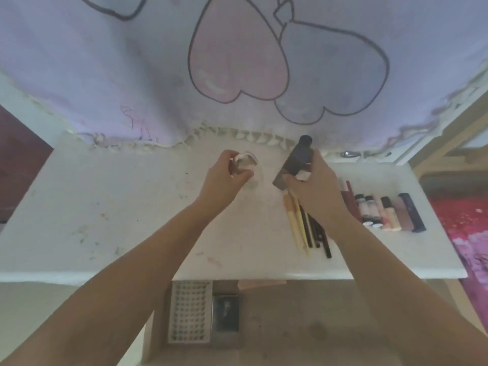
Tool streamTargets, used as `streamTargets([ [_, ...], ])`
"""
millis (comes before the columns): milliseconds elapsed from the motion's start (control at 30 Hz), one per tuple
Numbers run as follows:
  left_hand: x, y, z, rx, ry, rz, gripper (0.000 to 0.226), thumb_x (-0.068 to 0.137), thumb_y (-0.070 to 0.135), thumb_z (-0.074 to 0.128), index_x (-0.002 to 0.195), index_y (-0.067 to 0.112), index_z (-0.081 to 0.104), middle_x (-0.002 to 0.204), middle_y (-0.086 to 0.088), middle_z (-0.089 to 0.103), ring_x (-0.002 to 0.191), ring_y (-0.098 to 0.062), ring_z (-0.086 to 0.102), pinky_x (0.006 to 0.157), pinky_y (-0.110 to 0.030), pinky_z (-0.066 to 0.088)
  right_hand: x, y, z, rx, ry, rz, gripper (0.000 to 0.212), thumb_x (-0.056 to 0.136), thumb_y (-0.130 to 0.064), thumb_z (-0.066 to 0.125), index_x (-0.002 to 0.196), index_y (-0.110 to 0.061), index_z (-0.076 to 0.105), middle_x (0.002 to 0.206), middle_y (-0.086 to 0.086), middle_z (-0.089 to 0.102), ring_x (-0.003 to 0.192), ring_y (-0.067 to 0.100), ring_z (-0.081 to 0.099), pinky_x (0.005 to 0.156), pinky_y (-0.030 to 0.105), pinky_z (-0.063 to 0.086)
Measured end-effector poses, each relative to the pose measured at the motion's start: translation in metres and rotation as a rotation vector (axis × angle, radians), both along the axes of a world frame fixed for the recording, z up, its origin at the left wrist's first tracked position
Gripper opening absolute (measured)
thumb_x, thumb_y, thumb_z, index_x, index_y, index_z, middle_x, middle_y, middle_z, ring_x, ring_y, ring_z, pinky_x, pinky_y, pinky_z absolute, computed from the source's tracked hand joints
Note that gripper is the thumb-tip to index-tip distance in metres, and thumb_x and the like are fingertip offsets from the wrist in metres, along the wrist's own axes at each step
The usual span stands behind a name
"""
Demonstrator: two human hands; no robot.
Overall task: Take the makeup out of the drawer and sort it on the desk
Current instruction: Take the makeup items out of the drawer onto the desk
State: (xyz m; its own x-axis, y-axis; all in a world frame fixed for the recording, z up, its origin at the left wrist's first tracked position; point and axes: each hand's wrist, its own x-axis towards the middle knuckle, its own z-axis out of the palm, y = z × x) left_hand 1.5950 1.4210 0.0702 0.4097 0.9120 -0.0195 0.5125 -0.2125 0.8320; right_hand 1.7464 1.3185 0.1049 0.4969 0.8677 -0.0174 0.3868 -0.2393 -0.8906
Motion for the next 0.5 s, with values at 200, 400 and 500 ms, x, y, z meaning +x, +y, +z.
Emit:
streamTargets([
  [200, 0.052, 0.077, -0.021, 0.039, 0.076, -0.065, 0.036, 0.087, 0.025, 0.063, 0.116, 0.010, 0.048, 0.092, -0.001, 0.055, 0.082, -0.020, 0.053, 0.071, -0.030, 0.041, 0.007, 0.081, -0.053, -0.103, -0.219, -0.081, 0.031, 0.083, -0.025, 0.058, 0.098, -0.025, 0.032, 0.106, 0.010, 0.055, 0.098, 0.030, 0.055, 0.085, 0.045, 0.049],
  [400, 0.085, 0.100, -0.041, 0.119, 0.006, -0.212, 0.031, 0.090, 0.027, 0.058, 0.112, 0.008, 0.048, 0.093, -0.001, 0.060, 0.084, -0.021, 0.058, 0.073, -0.033, 0.044, 0.011, 0.097, -0.073, -0.100, -0.228, -0.148, 0.053, 0.089, -0.029, 0.057, 0.133, -0.016, 0.031, 0.127, 0.011, 0.051, 0.113, 0.032, 0.053, 0.092, 0.052, 0.047],
  [500, 0.095, 0.103, -0.048, 0.076, -0.017, -0.258, 0.027, 0.090, 0.019, 0.058, 0.113, 0.007, 0.049, 0.099, -0.006, 0.063, 0.090, -0.021, 0.060, 0.081, -0.034, 0.046, 0.011, 0.100, -0.073, -0.099, -0.194, -0.158, 0.049, 0.090, -0.023, 0.056, 0.133, -0.019, 0.032, 0.126, 0.009, 0.053, 0.111, 0.029, 0.055, 0.091, 0.049, 0.049],
])
